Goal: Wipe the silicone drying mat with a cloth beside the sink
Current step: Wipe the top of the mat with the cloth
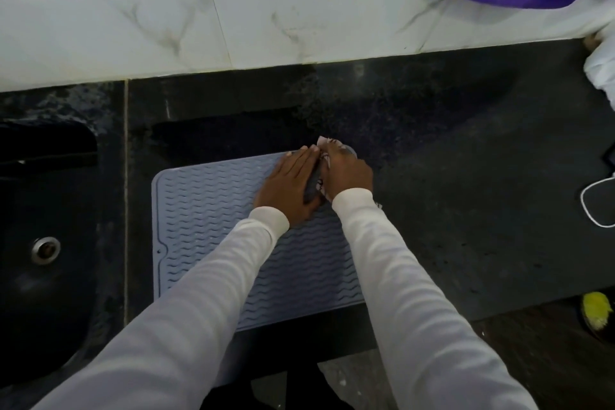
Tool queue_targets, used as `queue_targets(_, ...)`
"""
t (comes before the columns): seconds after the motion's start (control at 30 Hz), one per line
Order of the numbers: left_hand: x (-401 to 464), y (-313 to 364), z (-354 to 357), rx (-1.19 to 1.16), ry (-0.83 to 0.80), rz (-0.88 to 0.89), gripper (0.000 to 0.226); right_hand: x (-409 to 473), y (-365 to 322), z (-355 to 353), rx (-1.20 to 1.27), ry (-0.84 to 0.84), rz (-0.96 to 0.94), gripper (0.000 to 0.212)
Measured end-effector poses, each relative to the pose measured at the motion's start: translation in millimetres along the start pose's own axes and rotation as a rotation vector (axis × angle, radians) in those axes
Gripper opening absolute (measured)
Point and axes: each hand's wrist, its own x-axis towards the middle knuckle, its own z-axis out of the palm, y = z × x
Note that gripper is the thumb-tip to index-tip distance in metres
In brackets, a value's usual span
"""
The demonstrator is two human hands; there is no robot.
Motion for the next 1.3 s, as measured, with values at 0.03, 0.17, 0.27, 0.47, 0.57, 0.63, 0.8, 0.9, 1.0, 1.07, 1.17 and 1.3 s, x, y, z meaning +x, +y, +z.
queue_targets(0.03, -1, 0, 0, 0.01, -0.004, 0.002, 0.085, 1, 0, -1, -0.01, 0.0, 0.017, 0.029)
queue_targets(0.17, 1, -1, 0, 0.055, -0.017, 0.012, 0.085, 1, 6, -6, -0.005, -0.034, 0.112, 0.038)
queue_targets(0.27, 1, -2, 1, 0.085, -0.014, 0.004, 0.081, -2, 16, -14, -0.01, -0.059, 0.158, 0.05)
queue_targets(0.47, 2, -2, 3, 0.139, -0.015, 0.008, 0.075, -16, 40, -26, 0.015, -0.056, 0.228, 0.041)
queue_targets(0.57, 2, -1, 1, 0.159, -0.017, 0.013, 0.076, -40, 51, -29, -0.047, -0.093, 0.21, 0.037)
queue_targets(0.63, 2, -1, 0, 0.175, -0.031, 0.013, 0.076, -61, 54, -32, -0.07, -0.136, 0.208, 0.04)
queue_targets(0.8, 1, -1, -1, 0.198, -0.057, 0.018, 0.076, -121, 58, -36, -0.114, -0.269, 0.182, 0.064)
queue_targets(0.9, 0, 0, -2, 0.197, -0.058, 0.019, 0.076, -151, 63, -22, -0.124, -0.342, 0.188, 0.074)
queue_targets(1.0, -1, 1, -3, 0.19, -0.054, 0.016, 0.076, -175, 68, -15, -0.103, -0.36, 0.236, 0.068)
queue_targets(1.07, -1, 1, -3, 0.189, -0.054, 0.015, 0.076, -191, 70, -13, -0.072, -0.386, 0.253, 0.065)
queue_targets(1.17, -1, 1, -3, 0.177, -0.053, 0.021, 0.076, -214, 73, -8, -0.033, -0.409, 0.311, 0.065)
queue_targets(1.3, -3, 2, -4, 0.155, -0.046, 0.021, 0.075, -243, 72, 1, -0.038, -0.322, 0.35, 0.06)
